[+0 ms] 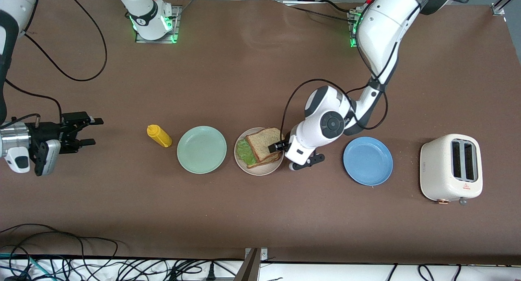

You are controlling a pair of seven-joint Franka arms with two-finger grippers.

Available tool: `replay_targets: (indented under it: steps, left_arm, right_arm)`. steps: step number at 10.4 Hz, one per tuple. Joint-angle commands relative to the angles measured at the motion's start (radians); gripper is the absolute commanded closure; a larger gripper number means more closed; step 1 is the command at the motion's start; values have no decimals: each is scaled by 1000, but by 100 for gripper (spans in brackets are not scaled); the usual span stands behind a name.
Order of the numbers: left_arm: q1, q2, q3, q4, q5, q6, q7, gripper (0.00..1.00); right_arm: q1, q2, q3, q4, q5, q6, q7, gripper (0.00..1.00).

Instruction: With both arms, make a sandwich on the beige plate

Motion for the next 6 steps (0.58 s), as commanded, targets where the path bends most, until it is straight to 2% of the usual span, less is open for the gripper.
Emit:
replay_targets:
  steps: [1, 3, 5, 6]
  left_arm:
    - [54, -137, 7, -15, 96, -162, -6, 8]
    - [137, -239, 4, -14, 117, -268, 65, 8]
    - [234, -340, 7, -14, 145, -339, 160, 7]
    - [274, -386, 8, -14, 177, -386, 214, 3]
  right_arm:
    - [7, -173, 104, -152, -174, 118, 171, 0]
    - [8, -279, 165, -255, -312, 199, 315, 0]
    - [8, -412, 239, -417, -478, 313, 530, 0]
    - [8, -486, 260, -517, -553, 366, 582, 0]
